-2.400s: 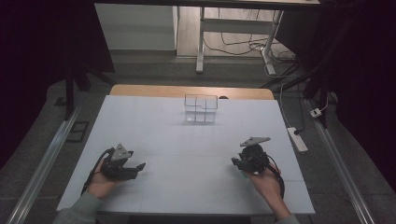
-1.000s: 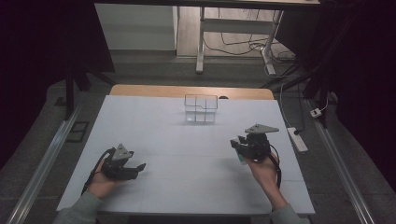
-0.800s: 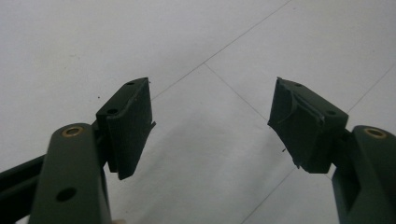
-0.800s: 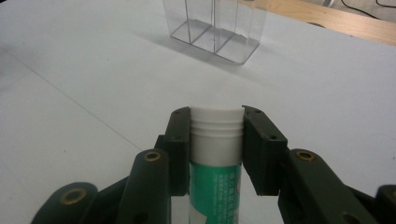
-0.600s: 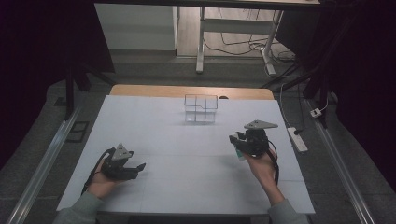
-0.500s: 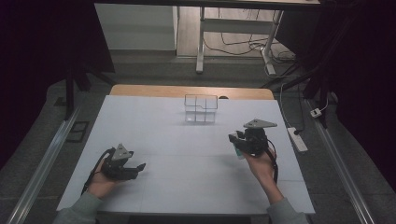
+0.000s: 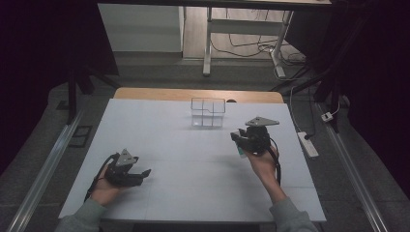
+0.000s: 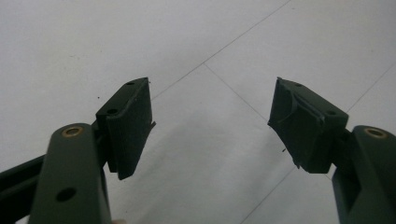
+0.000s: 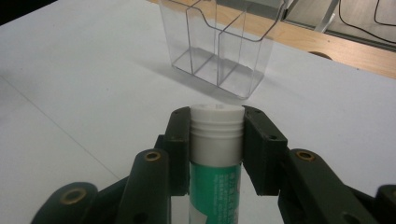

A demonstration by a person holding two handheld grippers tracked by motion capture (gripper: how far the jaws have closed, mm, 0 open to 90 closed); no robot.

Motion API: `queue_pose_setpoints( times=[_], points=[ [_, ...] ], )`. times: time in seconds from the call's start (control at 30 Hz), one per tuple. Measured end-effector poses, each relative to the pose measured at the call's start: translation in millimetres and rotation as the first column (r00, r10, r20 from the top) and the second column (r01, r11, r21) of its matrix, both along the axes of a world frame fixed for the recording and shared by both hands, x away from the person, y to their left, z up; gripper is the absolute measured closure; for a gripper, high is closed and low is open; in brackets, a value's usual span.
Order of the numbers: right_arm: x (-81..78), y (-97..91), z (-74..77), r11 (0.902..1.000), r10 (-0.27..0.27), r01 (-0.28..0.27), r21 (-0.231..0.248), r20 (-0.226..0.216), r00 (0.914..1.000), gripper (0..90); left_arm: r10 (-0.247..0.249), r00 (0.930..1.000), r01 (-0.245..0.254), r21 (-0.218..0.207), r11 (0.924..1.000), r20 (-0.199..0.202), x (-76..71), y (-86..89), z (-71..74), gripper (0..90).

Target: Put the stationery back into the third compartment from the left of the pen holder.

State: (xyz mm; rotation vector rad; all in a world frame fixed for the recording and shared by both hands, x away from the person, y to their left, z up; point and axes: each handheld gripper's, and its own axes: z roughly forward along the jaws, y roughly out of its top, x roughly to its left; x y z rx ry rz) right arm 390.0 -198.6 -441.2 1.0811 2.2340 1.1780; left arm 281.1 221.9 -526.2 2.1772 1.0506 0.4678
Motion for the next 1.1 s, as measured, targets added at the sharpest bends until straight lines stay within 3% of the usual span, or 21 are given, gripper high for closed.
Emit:
queue_pose_setpoints(
  times=[0.53, 0.67, 1.1],
  points=[
    [31.9, 26.2, 16.1, 0.9987, -0.011, 0.008, 0.050, 0.057, 0.9983, 64.1, -0.007, 1.0000, 0.007, -0.007, 1.0000, 0.001, 0.0, 0.5, 0.2, 29.4],
    [43.0, 26.8, 20.4, 0.9961, -0.025, 0.021, 0.086, 0.050, 0.9985, 64.1, -0.010, 0.9999, 0.010, -0.006, 0.9999, 0.003, -0.3, 0.2, 0.3, 29.4],
    [73.3, 31.0, 31.2, 0.9911, -0.076, 0.069, 0.114, 0.067, 0.9948, 64.1, -0.015, 0.9999, 0.015, -0.006, 0.9999, 0.002, -0.1, 0.3, 0.2, 29.5]
  ],
)
